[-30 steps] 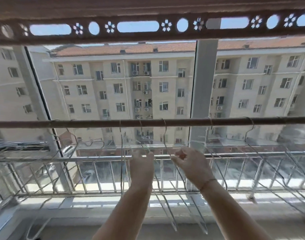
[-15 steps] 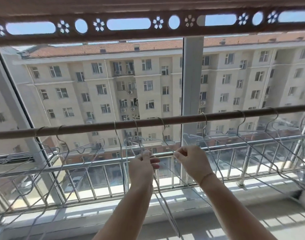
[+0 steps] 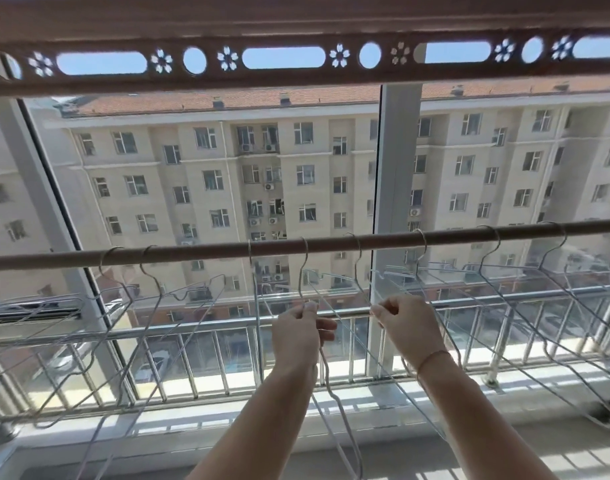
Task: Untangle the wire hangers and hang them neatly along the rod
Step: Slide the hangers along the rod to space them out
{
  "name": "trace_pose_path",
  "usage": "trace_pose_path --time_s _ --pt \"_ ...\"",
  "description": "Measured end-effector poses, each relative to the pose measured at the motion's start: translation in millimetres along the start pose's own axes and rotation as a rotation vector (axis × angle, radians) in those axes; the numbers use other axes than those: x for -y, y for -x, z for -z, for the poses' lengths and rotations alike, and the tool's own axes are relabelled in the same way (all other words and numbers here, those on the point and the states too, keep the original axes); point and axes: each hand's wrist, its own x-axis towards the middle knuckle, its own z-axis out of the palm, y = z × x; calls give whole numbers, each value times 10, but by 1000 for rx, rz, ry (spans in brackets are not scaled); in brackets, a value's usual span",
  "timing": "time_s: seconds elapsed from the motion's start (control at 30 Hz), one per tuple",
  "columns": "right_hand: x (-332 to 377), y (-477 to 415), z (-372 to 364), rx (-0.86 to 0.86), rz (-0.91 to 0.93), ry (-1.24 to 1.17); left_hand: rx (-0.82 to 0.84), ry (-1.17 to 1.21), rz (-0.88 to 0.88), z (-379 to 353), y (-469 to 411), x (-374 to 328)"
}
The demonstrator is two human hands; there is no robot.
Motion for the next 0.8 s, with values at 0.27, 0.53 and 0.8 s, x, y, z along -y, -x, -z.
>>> trace_pose_path --time_s 0.27,0.53,0.8 --pt "67 36 4 -24 -5 69 -10 -142 -96 125 35 -5" --pt "686 359 28 -129 346 12 -118 -168 -447 577 408 -149" --pt "1210 597 -646 71 357 19 -405 -408 -477 1607 30 -174"
